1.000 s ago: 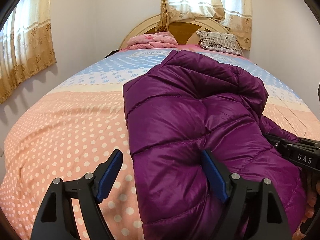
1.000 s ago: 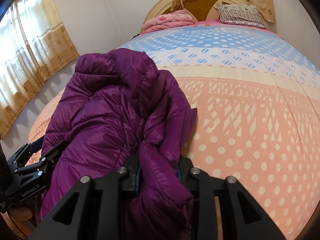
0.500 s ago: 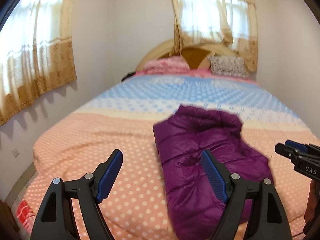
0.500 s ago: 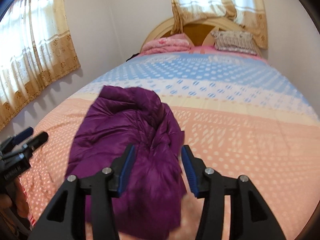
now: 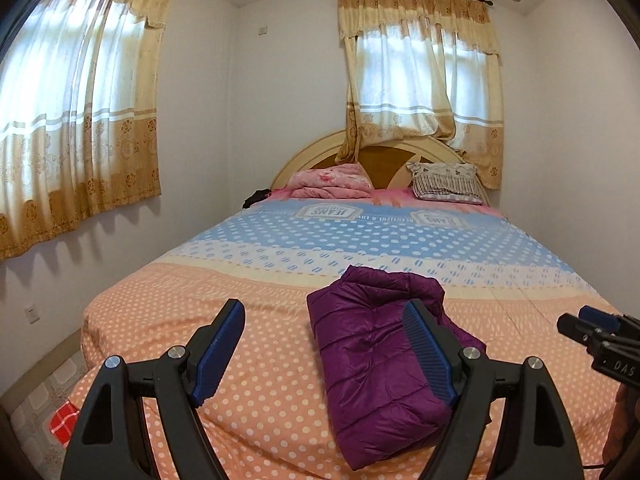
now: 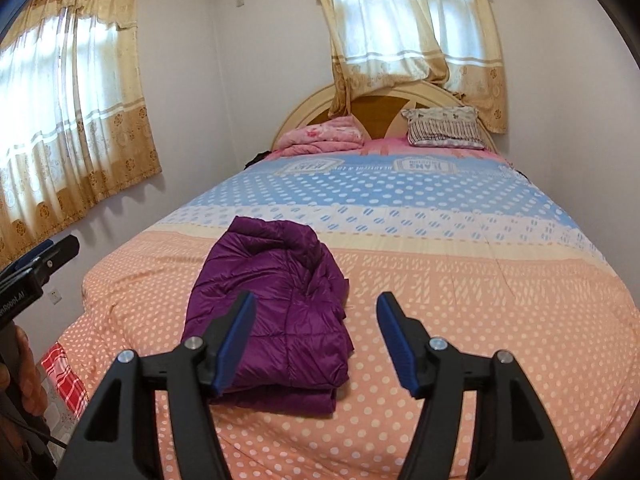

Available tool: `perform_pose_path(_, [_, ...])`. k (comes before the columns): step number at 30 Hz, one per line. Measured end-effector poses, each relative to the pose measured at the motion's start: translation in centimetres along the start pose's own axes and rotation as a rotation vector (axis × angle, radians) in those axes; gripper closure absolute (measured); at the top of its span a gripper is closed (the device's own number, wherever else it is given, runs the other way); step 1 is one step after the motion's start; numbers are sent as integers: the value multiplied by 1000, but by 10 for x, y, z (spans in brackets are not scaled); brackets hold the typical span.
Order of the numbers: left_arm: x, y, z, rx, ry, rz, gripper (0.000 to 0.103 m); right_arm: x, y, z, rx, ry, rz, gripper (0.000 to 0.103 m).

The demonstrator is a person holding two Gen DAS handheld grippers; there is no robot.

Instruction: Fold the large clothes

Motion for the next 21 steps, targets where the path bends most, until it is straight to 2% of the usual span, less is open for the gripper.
perform_pose_path(21, [-5, -1, 6, 0, 20, 1, 21, 9, 2, 6, -5, 0, -20, 37])
Point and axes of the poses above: each gripper's, at about its wrist camera, not at the fingertips, and x roughly against the way its jaws point, y to its left, z to its underside, the point moved 1 cm from there along -x, roughly the way its jaws point, and after that the axes turned 1 degree about -x, right-handed, at the moved point
